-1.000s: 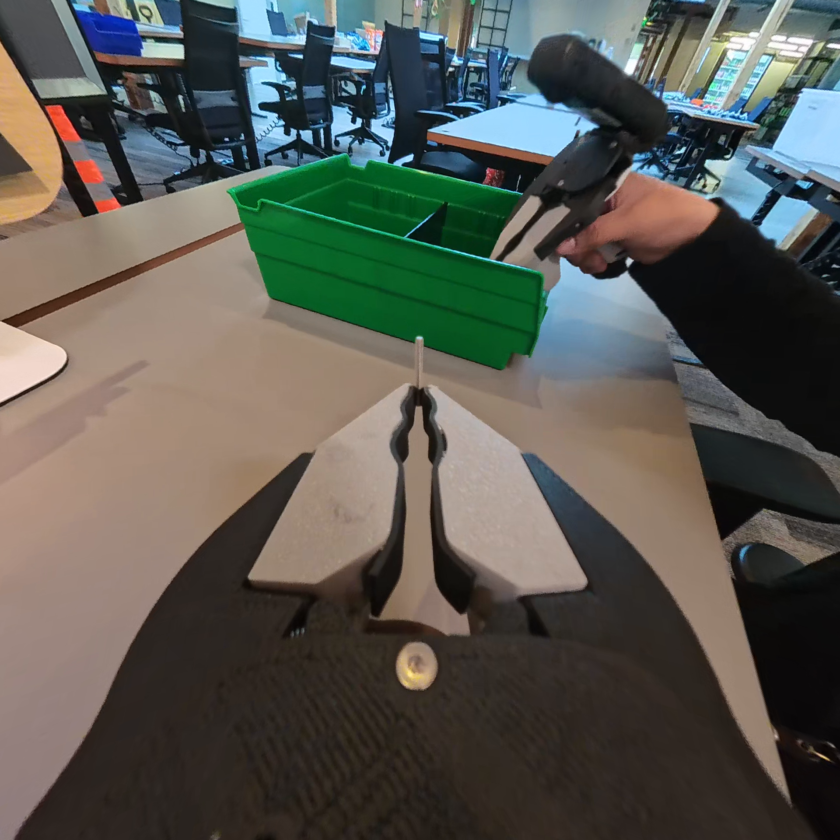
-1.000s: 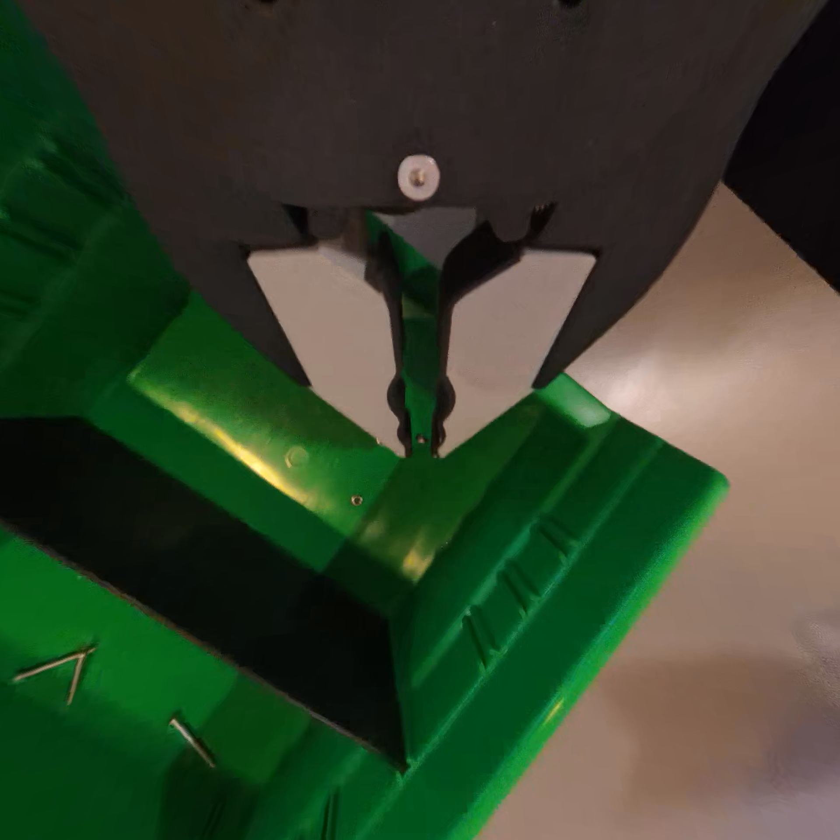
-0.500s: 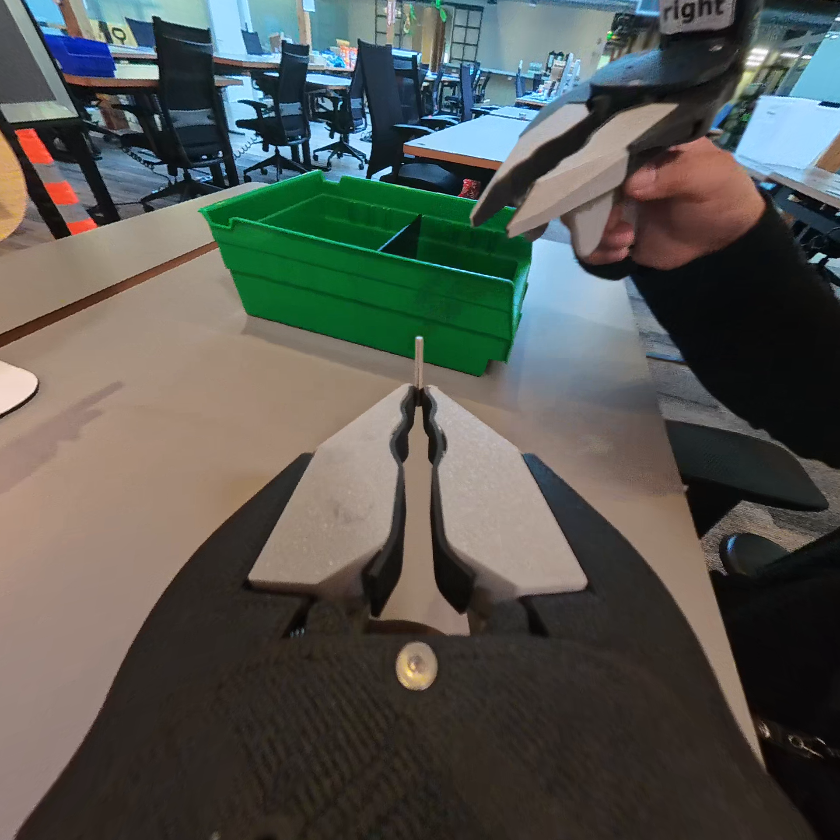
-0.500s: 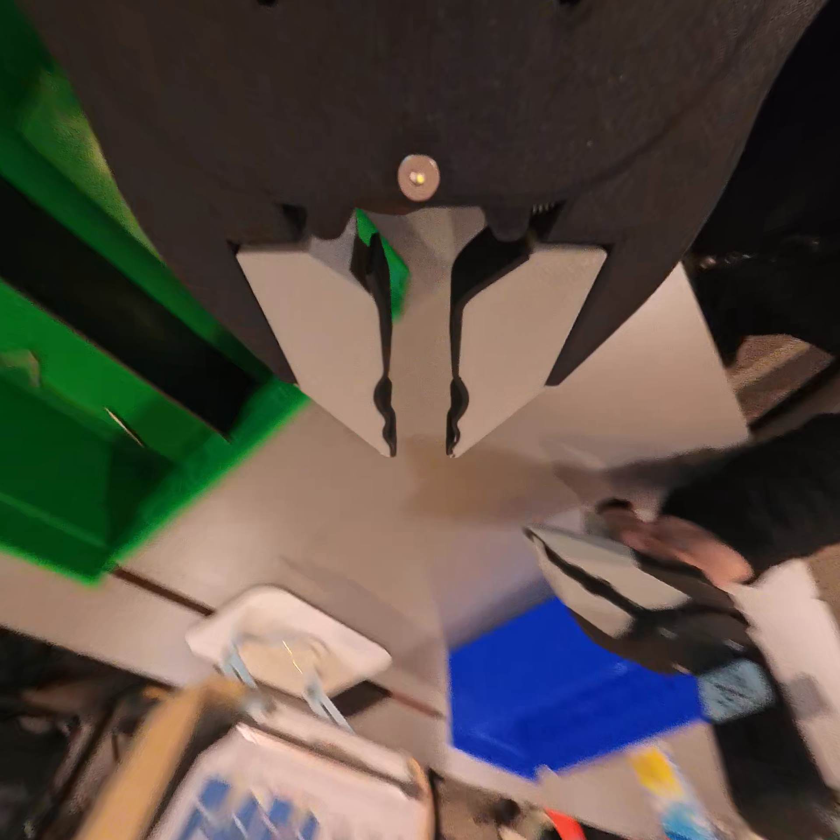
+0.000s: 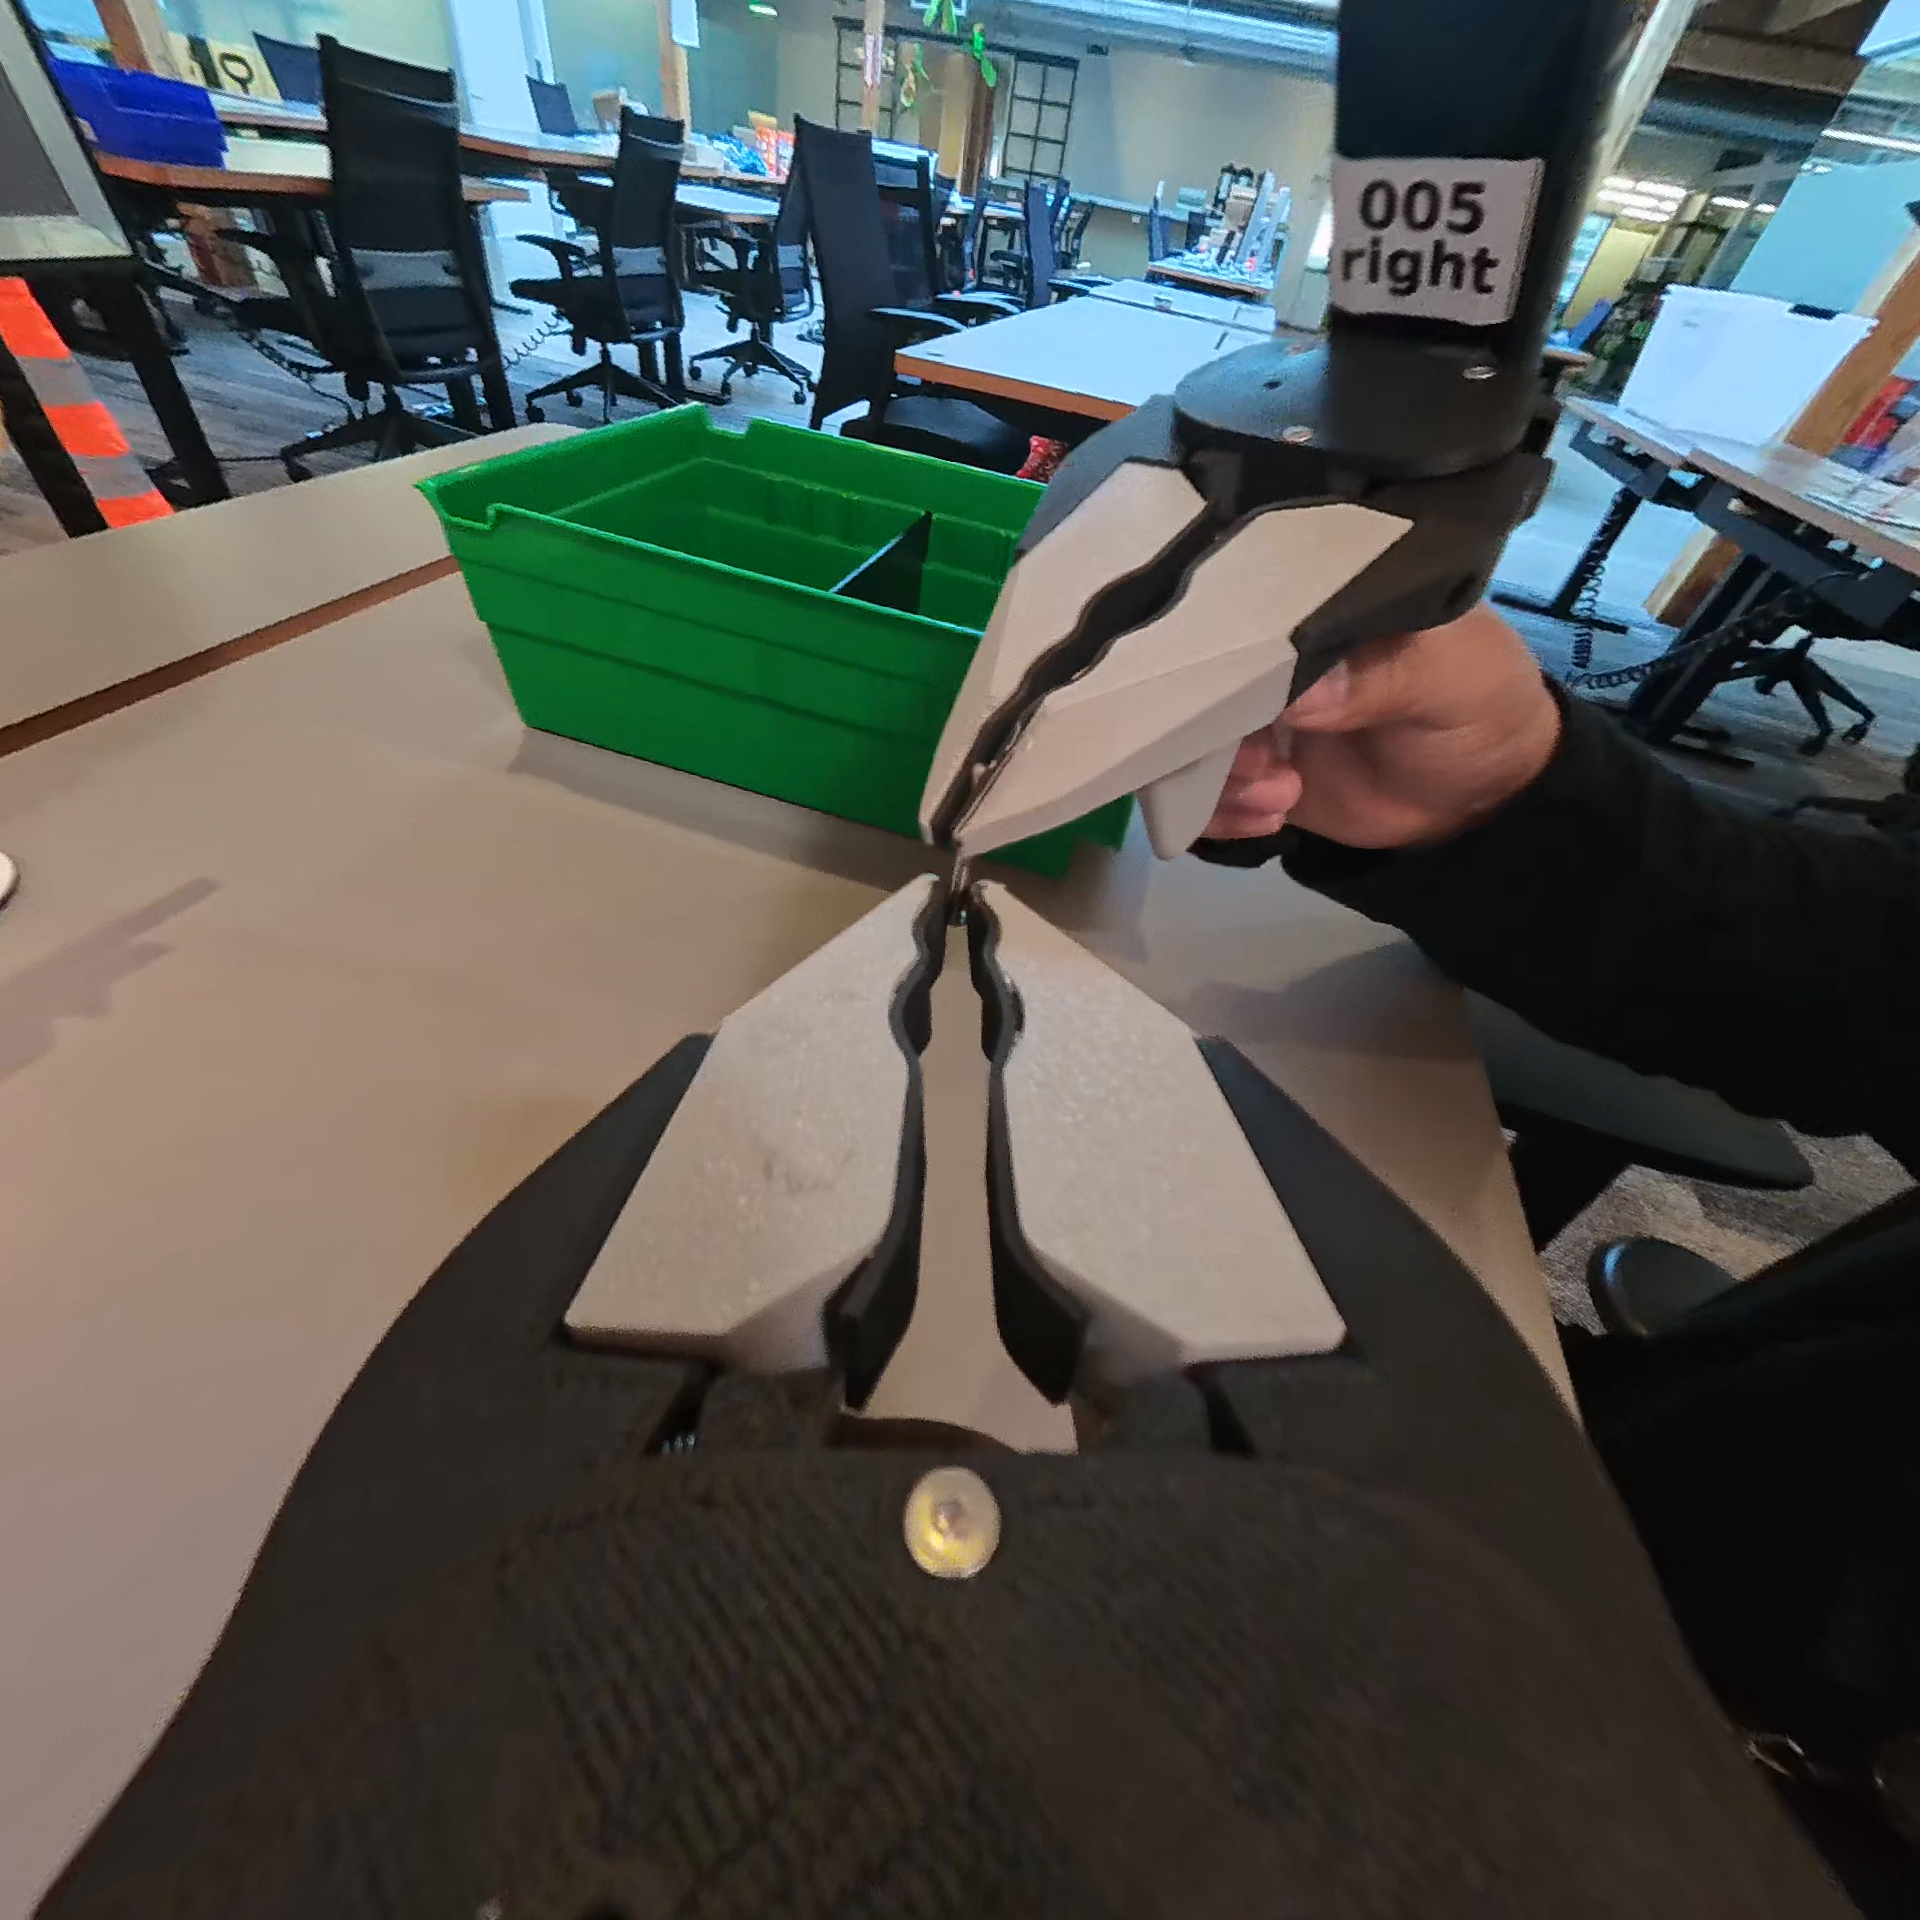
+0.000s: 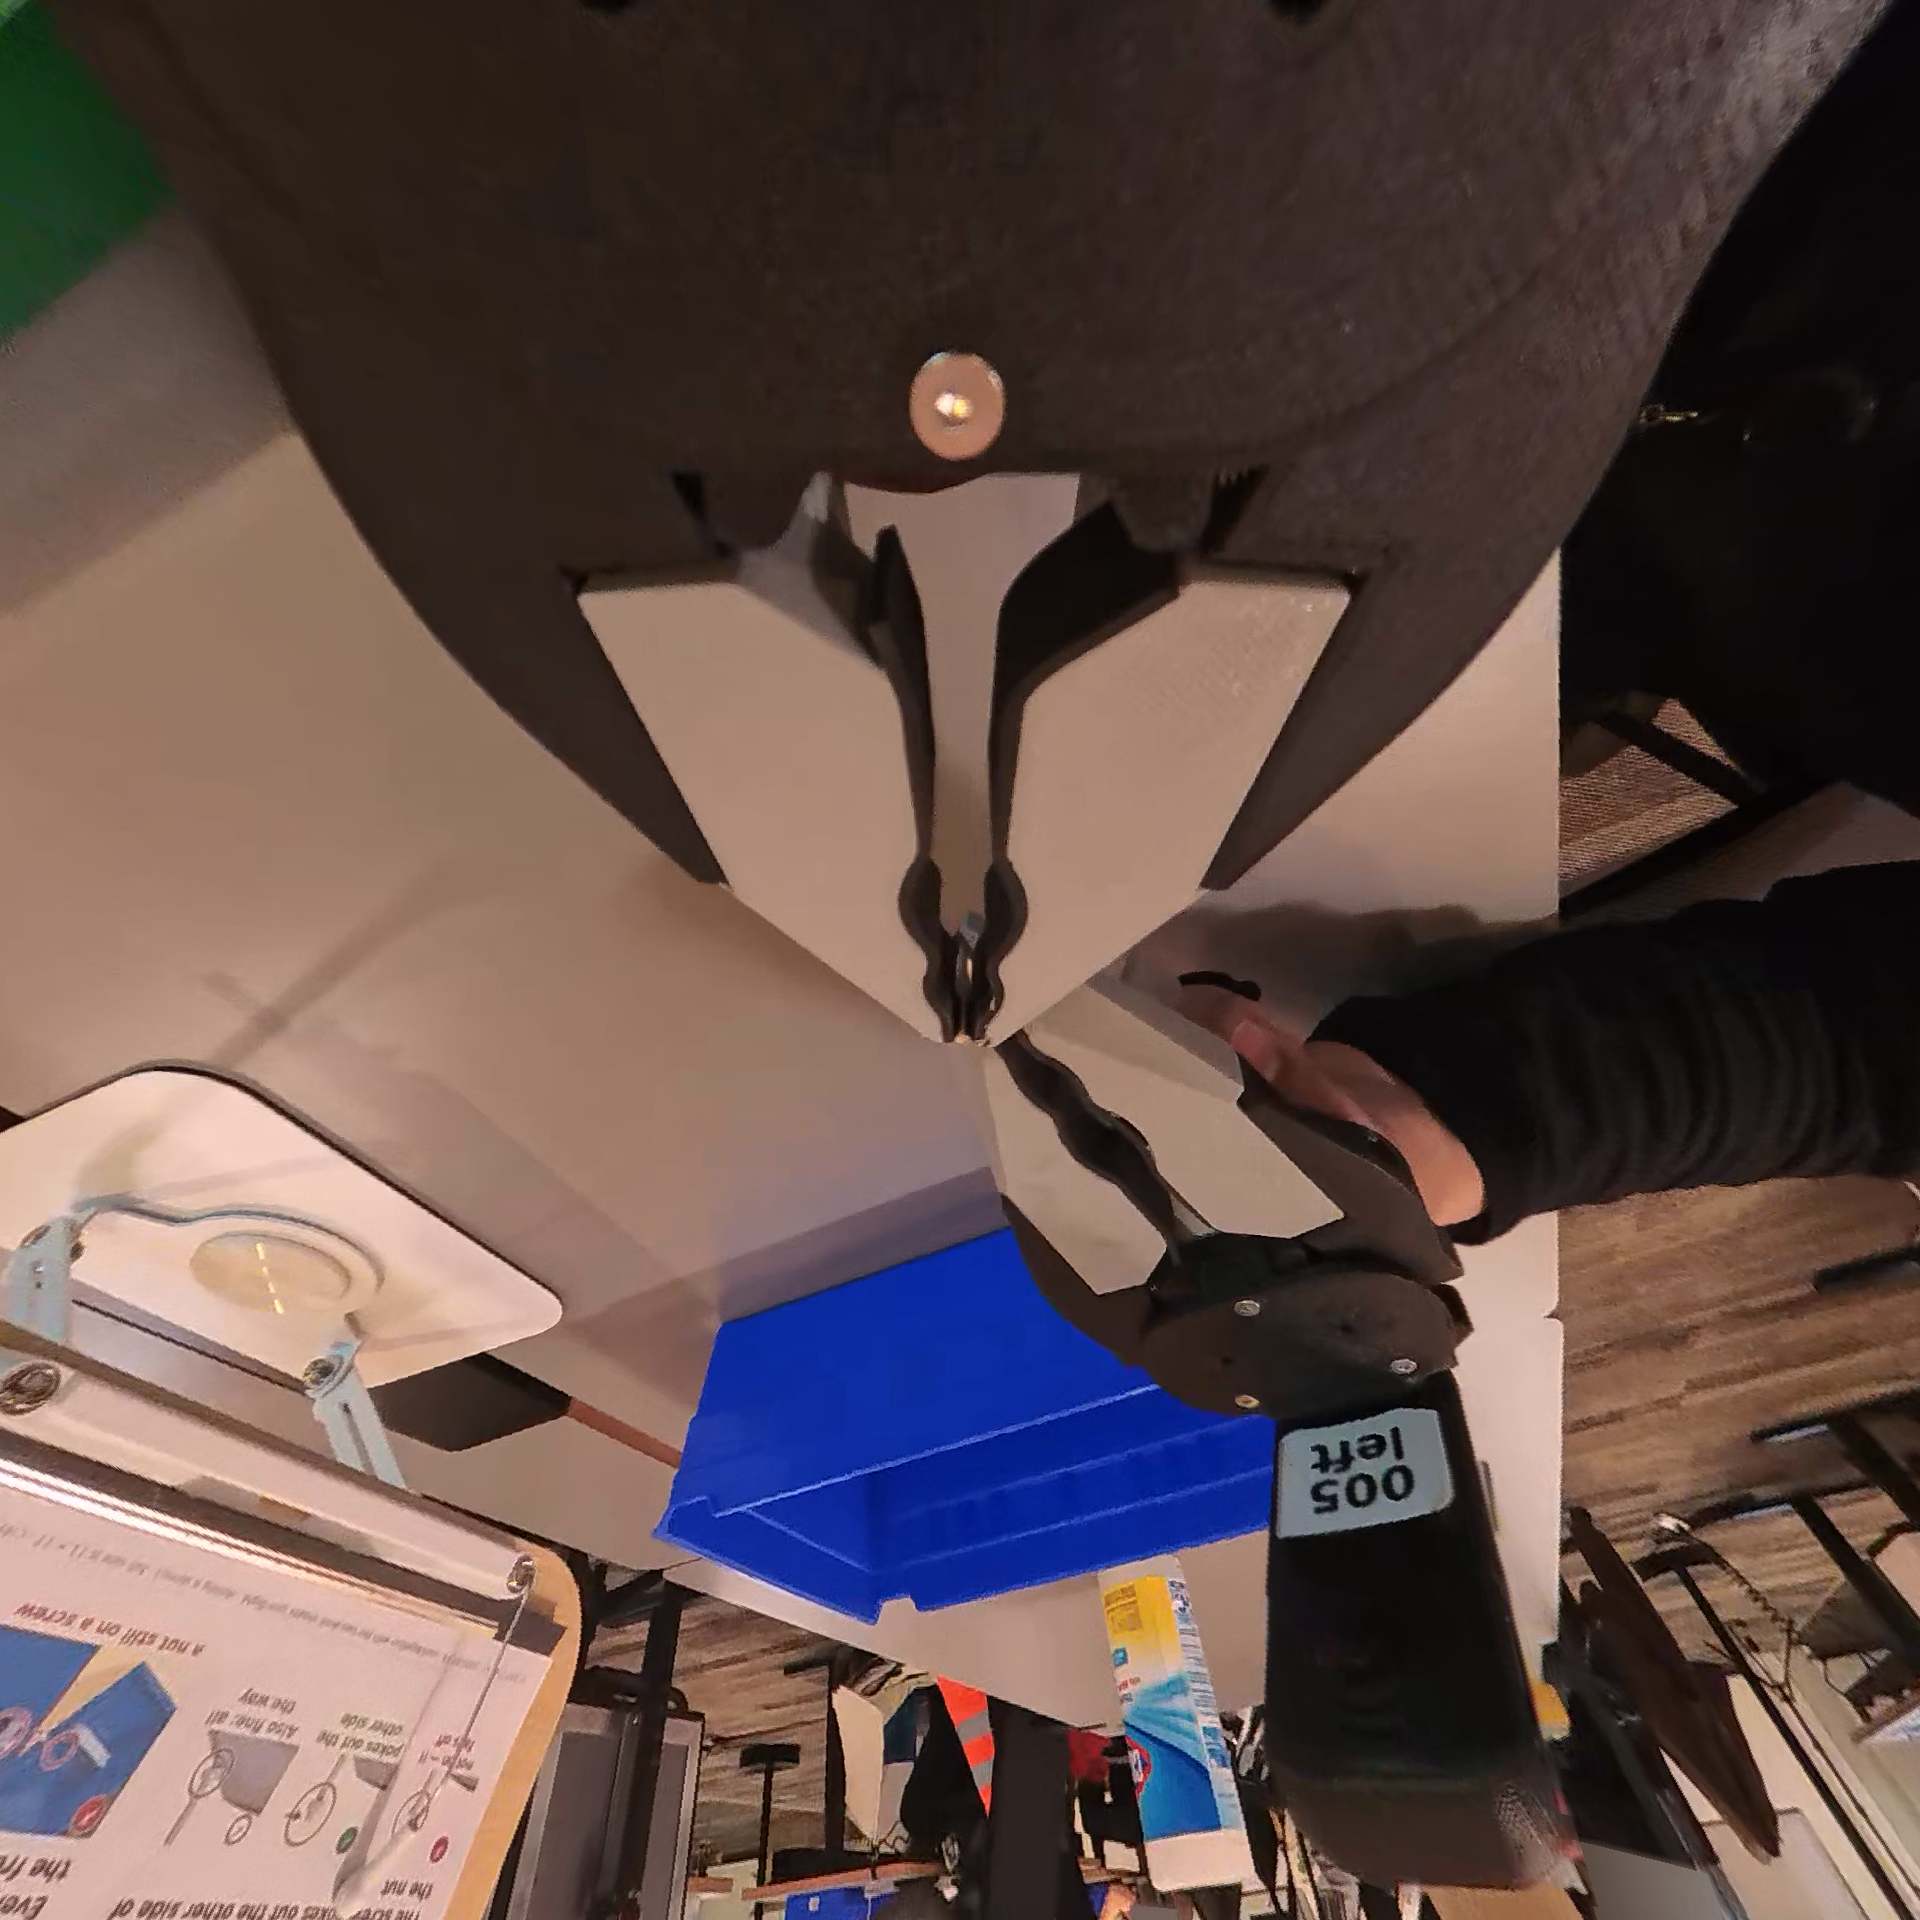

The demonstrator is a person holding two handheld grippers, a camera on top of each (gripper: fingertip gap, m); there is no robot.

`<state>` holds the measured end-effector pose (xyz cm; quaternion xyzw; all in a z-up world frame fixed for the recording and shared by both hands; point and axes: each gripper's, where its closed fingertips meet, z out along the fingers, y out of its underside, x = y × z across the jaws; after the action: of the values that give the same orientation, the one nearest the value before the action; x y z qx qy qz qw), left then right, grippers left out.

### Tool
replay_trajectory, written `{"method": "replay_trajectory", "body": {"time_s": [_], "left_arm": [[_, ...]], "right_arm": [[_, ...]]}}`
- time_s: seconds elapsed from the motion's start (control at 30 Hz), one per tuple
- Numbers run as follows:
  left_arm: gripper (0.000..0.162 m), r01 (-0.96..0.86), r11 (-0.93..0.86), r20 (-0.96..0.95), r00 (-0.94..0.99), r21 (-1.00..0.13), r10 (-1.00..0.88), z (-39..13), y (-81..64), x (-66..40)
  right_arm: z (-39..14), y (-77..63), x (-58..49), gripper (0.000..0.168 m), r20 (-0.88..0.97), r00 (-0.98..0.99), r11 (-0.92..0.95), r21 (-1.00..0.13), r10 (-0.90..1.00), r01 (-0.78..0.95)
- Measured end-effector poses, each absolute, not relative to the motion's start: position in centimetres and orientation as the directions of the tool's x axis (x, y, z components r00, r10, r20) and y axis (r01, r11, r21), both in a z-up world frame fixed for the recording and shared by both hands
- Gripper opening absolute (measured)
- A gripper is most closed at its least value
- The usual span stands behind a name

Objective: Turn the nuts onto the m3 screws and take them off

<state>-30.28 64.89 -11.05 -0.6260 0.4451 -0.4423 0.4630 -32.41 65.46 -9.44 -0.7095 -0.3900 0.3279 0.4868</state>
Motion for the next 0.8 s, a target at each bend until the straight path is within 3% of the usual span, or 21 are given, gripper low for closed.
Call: {"method": "replay_trajectory", "body": {"time_s": [0.3, 0.43, 0.53, 0.63, 0.8], "left_arm": [[0.016, -0.104, -0.204, 0.163, 0.310, -0.973, -0.937, -10.7, 66.9, -31.3], [0.015, -0.120, -0.202, 0.155, 0.322, -0.972, -0.934, -11.1, 67.1, -31.3], [0.014, -0.144, -0.200, 0.143, 0.331, -0.969, -0.933, -11.6, 67.2, -31.2], [0.014, -0.149, -0.206, 0.147, 0.336, -0.967, -0.930, -11.8, 67.4, -31.3], [0.014, -0.164, -0.214, 0.149, 0.338, -0.963, -0.929, -12.3, 67.5, -31.2]], "right_arm": [[-7.4, 68.7, -26.5, 0.000, 0.077, 0.665, -0.191, -0.928, 0.743, 0.321], [-4.3, 73.1, -18.0, 0.000, 0.263, 0.842, -0.158, -0.914, 0.472, 0.374], [-5.0, 76.2, -11.4, 0.000, 0.330, 0.890, -0.280, -0.864, 0.315, 0.419], [-7.9, 78.0, -7.2, 0.026, 0.333, 0.912, -0.447, -0.796, 0.240, 0.408], [-7.8, 78.2, -7.3, 0.032, 0.264, 0.940, -0.384, -0.862, 0.217, 0.331]]}}
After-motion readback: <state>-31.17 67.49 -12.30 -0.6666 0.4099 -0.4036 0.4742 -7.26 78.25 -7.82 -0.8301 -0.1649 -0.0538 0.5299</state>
